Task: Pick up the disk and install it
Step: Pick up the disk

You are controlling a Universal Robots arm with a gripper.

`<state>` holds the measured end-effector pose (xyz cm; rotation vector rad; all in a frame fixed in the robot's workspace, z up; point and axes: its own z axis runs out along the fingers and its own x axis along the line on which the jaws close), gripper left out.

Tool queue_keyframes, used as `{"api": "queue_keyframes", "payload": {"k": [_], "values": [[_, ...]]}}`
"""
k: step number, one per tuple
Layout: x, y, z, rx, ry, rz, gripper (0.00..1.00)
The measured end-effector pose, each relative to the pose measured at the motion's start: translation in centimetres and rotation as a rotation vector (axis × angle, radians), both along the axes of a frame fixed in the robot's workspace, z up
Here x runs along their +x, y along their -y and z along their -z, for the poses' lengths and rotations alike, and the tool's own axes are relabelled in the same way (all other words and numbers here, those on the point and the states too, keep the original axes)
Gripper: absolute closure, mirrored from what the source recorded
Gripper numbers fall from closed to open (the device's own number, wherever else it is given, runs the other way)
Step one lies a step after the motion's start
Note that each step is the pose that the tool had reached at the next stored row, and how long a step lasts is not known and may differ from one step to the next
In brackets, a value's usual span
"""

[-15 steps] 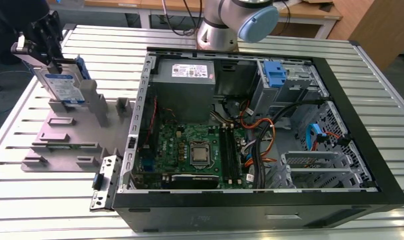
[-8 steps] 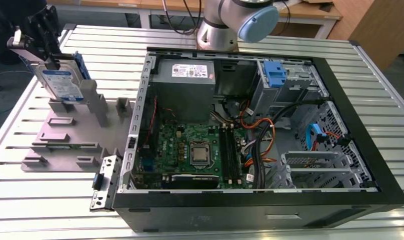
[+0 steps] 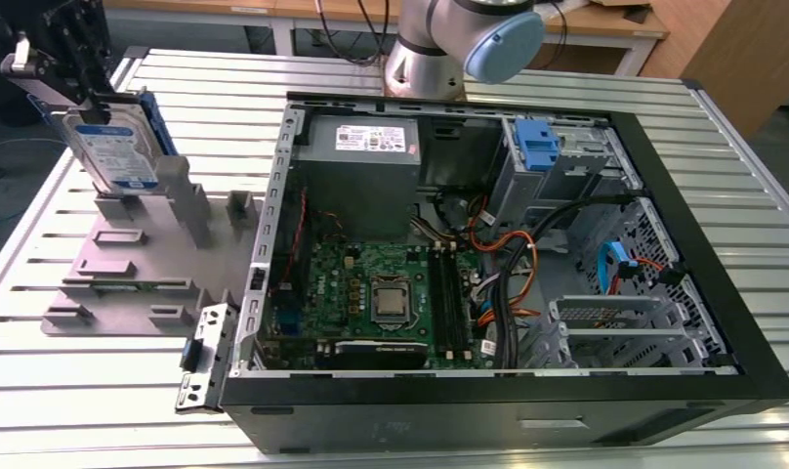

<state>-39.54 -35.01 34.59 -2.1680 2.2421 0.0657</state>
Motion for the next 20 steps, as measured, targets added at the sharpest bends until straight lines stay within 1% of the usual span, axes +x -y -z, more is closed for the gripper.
{"api": "queue_keyframes", "payload": {"k": [9, 11, 20], "values": [[0.0, 0.0, -2.02, 0.0, 0.0001, 0.0, 0.65], [0.0, 0.0, -2.36, -0.0001, 0.0, 0.0, 0.65], [0.0, 0.0, -2.53, -0.0002, -0.0003, 0.0, 0.65]]}}
